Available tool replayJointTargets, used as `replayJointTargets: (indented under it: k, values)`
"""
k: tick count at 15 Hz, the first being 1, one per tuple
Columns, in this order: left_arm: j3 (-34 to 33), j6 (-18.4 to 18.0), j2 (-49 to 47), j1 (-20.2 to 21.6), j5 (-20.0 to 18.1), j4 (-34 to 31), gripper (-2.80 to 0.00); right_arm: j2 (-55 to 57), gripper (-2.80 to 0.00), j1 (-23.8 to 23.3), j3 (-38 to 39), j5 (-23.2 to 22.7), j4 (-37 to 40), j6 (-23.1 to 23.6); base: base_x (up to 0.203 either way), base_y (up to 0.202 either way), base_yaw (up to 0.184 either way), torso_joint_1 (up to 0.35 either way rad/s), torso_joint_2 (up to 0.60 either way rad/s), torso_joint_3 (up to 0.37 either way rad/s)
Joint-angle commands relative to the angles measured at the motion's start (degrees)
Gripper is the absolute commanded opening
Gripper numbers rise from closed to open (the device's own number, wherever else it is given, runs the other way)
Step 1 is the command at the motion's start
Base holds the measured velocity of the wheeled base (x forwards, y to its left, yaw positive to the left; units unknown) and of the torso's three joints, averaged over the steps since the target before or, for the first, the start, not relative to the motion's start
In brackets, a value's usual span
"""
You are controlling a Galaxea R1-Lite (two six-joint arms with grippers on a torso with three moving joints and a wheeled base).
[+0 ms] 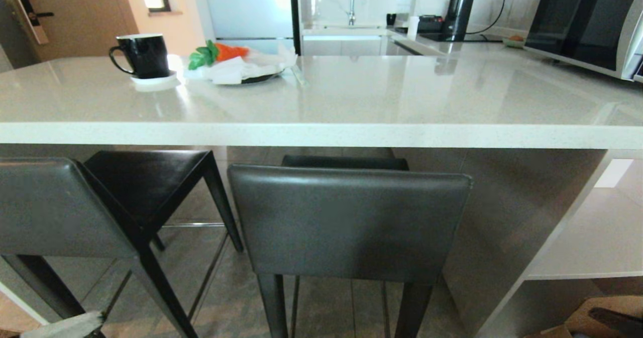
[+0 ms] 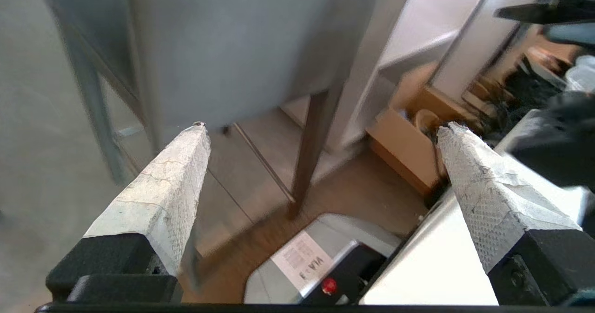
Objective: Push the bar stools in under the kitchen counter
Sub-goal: Pull the gray chair out from under the dining table
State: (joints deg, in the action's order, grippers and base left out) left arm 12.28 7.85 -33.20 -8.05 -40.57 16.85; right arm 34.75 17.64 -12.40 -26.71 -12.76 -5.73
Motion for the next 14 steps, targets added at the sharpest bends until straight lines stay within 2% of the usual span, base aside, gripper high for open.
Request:
replayJointTargets:
  k: [1,3,4,6,8,10,14]
  values:
    - [-2.24,0.17,-14.18,0.0,-1.36,8.65,0.0,13.53,0.0,0.47,2.13,-1.03,-6.66,0.0,0.0,0.0,0.0,0.0,0.0,0.0]
    - [-5.17,0.25,-23.73,1.15,-4.92,21.21,0.0,22.02,0.0,-0.88,3.29,-3.27,-16.61,-0.04,0.0,0.0,0.0,0.0,0.0,0.0]
    - [-7.1,0.28,-28.16,3.29,-8.21,28.41,0.0,25.18,0.0,-4.02,3.72,-5.94,-21.05,-0.01,0.0,0.0,0.0,0.0,0.0,0.0]
    - [-10.42,0.23,-33.4,12.15,-18.2,37.5,0.0,29.14,0.0,-13.83,5.27,-13.24,-24.5,1.3,0.0,0.0,0.0,0.0,0.0,0.0]
    - [-11.57,-0.19,-37.83,19.58,-28.66,41.28,0.0,34.72,0.0,-24.35,7.13,-24.44,-26.01,6.06,0.0,0.0,0.0,0.0,0.0,0.0]
    - [-10.63,-1.35,-42.6,20.36,-30.63,44.32,0.0,41.96,0.0,-28.4,7.62,-31.98,-28.73,9.19,0.0,0.0,0.0,0.0,0.0,0.0]
    - [-8.57,-2.16,-53.46,20.44,-31.27,57.6,0.0,54.7,0.0,-28.93,6.79,-38.79,-43.27,11.35,0.0,0.0,0.0,0.0,0.0,0.0]
